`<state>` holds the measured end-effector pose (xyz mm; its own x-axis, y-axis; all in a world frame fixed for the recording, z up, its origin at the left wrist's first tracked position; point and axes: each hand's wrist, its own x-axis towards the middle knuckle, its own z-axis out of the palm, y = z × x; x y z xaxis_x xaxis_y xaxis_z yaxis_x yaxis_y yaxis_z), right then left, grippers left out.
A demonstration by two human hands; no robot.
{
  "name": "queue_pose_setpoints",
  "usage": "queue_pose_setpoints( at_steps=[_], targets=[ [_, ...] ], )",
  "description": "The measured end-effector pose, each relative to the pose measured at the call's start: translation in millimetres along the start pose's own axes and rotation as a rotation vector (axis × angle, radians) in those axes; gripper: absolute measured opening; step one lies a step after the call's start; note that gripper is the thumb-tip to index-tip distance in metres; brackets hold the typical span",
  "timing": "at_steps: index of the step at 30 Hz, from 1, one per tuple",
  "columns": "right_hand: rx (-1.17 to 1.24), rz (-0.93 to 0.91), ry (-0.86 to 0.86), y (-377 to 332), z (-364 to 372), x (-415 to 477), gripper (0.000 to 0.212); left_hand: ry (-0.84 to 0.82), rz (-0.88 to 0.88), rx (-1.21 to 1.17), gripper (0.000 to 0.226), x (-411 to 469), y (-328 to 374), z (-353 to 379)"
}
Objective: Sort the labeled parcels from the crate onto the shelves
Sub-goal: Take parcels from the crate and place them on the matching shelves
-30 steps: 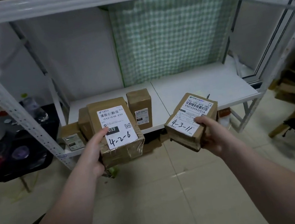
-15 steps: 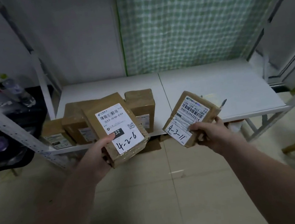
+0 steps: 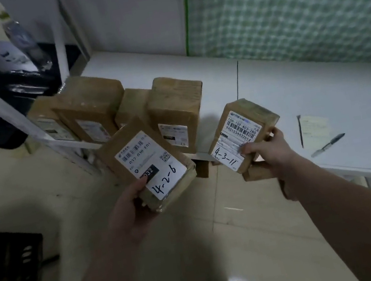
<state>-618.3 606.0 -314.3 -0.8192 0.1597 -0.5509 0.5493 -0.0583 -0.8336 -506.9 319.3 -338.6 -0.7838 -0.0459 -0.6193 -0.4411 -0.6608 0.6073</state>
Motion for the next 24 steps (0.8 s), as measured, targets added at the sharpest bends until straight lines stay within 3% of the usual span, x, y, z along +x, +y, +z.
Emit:
queue_pose_setpoints(
  at_steps=[6, 13, 16, 20, 24],
  targets=[
    [-0.089, -0.074, -0.053, 38.0, 2.8, 74.9, 0.096, -0.021, 0.021, -0.111, 0.087, 47.0, -56.1, -14.5],
    [-0.184, -0.202, -0.069, 76.6, 15.5, 121.1, 0.108, -0.099, 0.065, -0.112, 0.056, 68.2, -77.4, -24.4],
    [-0.171, -0.214, -0.067, 91.3, 16.3, 128.4, 0.101, -0.110, 0.070, -0.142, 0.058, 72.3, -80.5, -29.4],
    [-0.188, -0.212, -0.067, 102.4, 20.0, 132.1, 0.086, -0.125, 0.058, -0.173, 0.088, 73.1, -81.4, -32.9],
    [-0.257, -0.229, -0.056, 104.9, 23.3, 133.3, 0.079, -0.132, 0.054, -0.168, 0.082, 72.9, -81.7, -34.5]
  ],
)
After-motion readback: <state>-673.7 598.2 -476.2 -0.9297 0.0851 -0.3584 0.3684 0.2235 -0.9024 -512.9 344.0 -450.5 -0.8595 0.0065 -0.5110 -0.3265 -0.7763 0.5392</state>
